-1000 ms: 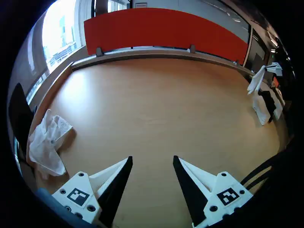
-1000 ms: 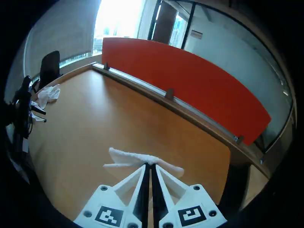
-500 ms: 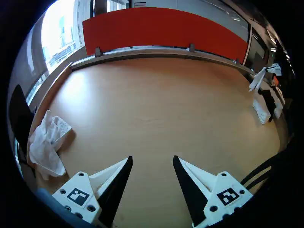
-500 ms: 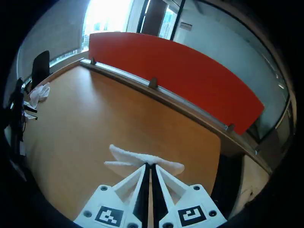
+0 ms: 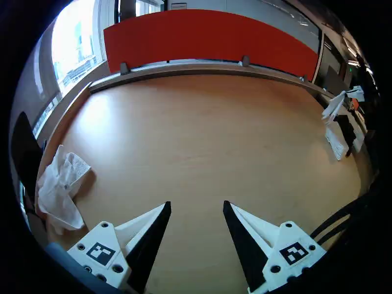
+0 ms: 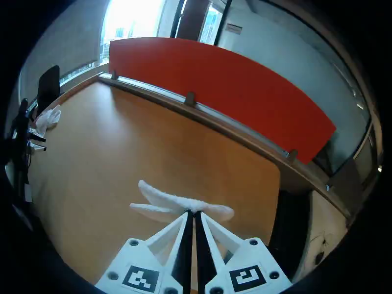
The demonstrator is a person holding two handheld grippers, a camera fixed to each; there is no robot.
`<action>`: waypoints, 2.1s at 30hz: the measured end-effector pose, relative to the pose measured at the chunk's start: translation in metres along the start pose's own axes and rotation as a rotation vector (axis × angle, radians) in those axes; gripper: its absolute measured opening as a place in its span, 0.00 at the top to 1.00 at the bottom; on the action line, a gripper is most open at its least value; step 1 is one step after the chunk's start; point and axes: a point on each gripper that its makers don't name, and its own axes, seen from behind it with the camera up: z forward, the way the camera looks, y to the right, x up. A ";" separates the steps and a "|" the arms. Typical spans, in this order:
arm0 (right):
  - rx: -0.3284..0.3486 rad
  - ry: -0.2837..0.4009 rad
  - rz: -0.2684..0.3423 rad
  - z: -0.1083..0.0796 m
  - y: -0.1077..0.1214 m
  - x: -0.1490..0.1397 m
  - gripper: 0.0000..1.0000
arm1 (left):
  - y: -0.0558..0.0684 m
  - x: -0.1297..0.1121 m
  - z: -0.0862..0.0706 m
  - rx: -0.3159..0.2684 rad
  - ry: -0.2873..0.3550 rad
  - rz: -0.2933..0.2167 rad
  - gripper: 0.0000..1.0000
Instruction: Fold towel
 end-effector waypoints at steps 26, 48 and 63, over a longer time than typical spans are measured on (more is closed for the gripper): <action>-0.067 -0.198 0.176 -0.029 0.012 -0.149 0.96 | 0.001 -0.001 -0.004 0.000 -0.002 0.011 0.22; -0.102 -0.276 0.218 -0.025 0.015 -0.190 0.95 | -0.003 -0.004 -0.007 0.010 -0.004 0.015 0.22; -0.129 -0.310 0.225 -0.027 0.021 -0.202 0.71 | -0.003 -0.002 -0.006 0.010 -0.004 0.019 0.22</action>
